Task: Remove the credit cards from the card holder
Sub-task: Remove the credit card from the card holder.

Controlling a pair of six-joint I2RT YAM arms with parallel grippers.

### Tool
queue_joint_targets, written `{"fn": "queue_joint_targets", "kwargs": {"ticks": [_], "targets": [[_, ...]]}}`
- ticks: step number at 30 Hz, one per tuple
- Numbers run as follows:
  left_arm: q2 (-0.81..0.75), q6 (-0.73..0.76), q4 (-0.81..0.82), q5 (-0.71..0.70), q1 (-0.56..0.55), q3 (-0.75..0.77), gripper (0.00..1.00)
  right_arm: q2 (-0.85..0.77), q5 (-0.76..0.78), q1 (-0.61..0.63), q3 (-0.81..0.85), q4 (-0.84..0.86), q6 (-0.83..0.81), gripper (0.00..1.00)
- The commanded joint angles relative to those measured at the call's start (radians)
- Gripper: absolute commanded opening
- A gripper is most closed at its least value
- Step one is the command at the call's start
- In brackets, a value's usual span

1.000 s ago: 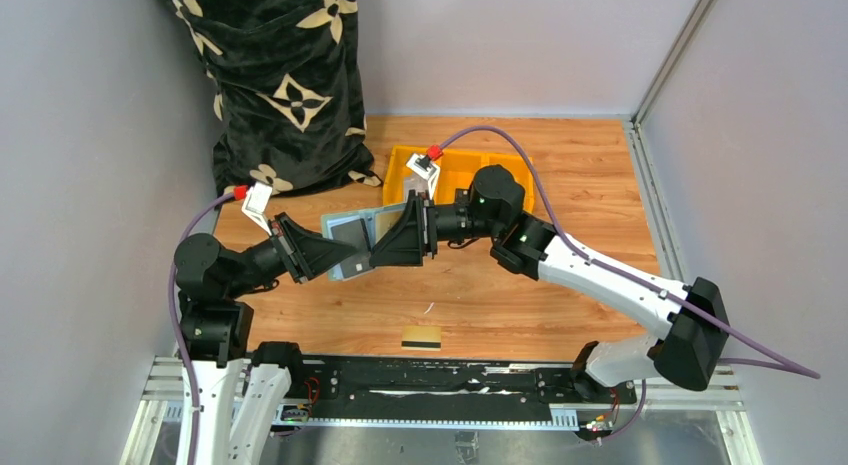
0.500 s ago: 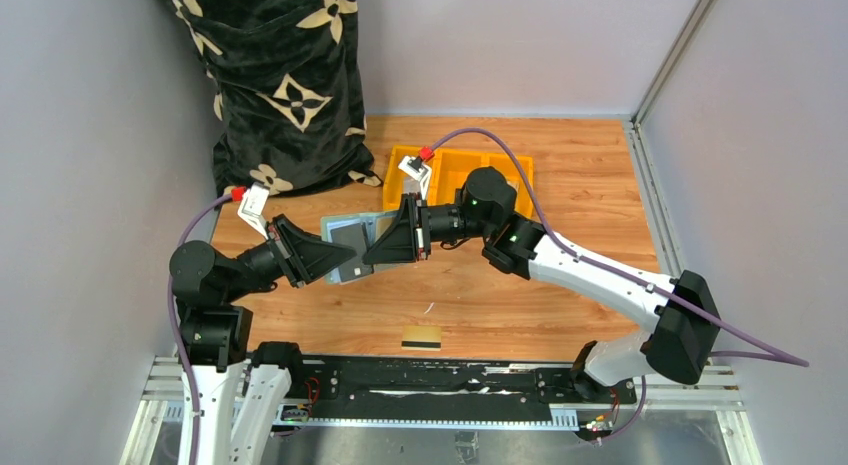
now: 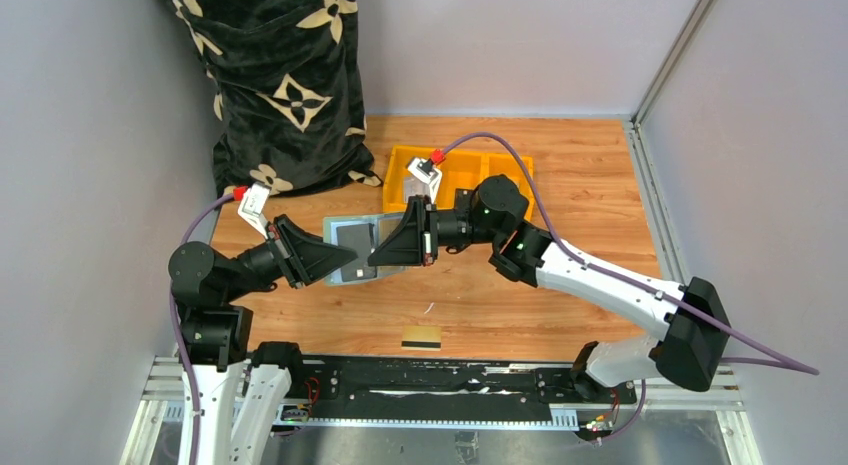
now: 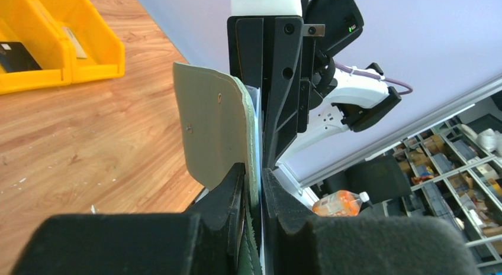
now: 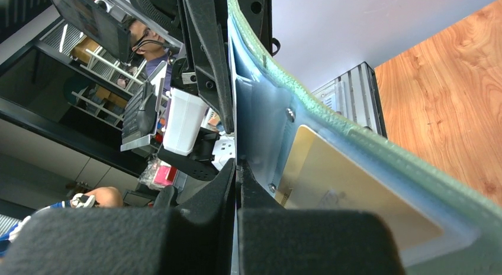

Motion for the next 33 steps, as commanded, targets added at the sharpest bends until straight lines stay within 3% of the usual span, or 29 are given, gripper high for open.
{"fn": "queue_joint_targets", "kwargs": {"ticks": [1, 7, 14, 19, 23, 26, 33], "targets": [[-0.010, -0.049, 0.051, 0.037, 0.002, 0.033, 0.16, -0.038, 0.021, 0.003, -0.026, 0.046, 0.009, 0.01], [-0.013, -0.069, 0.065, 0.036, 0.002, 0.049, 0.04, -0.052, 0.028, 0.002, -0.042, 0.046, 0.013, 0.02], [-0.017, -0.078, 0.068, 0.039, 0.002, 0.060, 0.00, -0.059, 0.022, 0.003, -0.068, 0.111, 0.058, 0.28], [-0.025, -0.073, 0.066, 0.032, 0.002, 0.050, 0.00, -0.040, 0.009, 0.002, -0.038, 0.159, 0.091, 0.36], [-0.025, -0.063, 0.054, 0.027, 0.002, 0.050, 0.00, -0.031, 0.004, 0.002, -0.028, 0.178, 0.103, 0.34], [-0.025, -0.060, 0.053, 0.025, 0.002, 0.051, 0.00, -0.029, 0.007, 0.002, -0.029, 0.184, 0.106, 0.23], [-0.023, -0.038, 0.034, 0.014, 0.002, 0.055, 0.00, -0.042, 0.011, 0.001, -0.042, 0.177, 0.097, 0.11]]}}
